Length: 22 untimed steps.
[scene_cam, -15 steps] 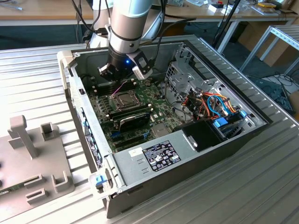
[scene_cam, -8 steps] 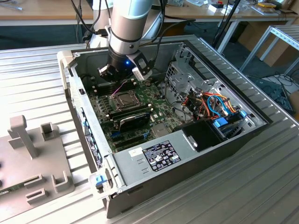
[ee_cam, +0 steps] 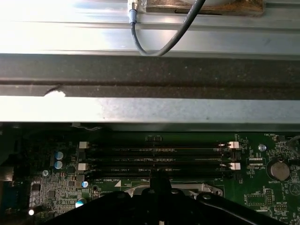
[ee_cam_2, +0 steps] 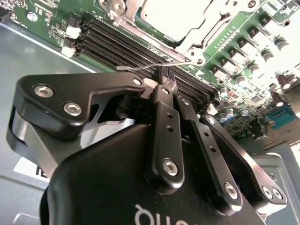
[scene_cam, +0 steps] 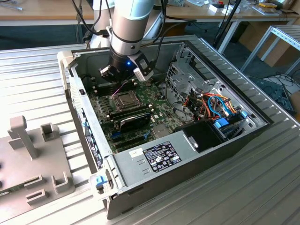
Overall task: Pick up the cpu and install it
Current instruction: 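Install the first cpu locking lever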
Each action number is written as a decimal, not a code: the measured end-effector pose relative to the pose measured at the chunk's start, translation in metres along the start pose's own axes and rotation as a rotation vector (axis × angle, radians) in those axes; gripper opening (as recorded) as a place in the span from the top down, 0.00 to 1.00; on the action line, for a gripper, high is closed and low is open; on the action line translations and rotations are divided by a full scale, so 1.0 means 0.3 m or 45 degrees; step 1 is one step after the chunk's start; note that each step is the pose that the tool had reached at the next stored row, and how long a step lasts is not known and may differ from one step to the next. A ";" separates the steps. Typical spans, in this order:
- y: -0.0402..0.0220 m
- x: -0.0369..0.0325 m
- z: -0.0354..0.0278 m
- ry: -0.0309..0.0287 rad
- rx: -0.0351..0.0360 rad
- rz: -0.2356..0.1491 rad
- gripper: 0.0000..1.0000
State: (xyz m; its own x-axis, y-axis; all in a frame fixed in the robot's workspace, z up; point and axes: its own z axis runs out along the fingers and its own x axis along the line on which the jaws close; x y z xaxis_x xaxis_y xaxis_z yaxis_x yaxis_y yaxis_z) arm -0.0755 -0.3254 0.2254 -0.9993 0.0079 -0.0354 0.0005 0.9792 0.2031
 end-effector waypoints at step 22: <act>-0.006 -0.039 0.028 0.0000 -0.0004 0.000 0.89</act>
State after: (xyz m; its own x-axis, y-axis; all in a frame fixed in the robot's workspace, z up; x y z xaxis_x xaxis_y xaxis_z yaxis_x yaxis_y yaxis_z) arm -0.0636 -0.3254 0.2174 -0.9993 0.0078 -0.0354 0.0005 0.9791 0.2034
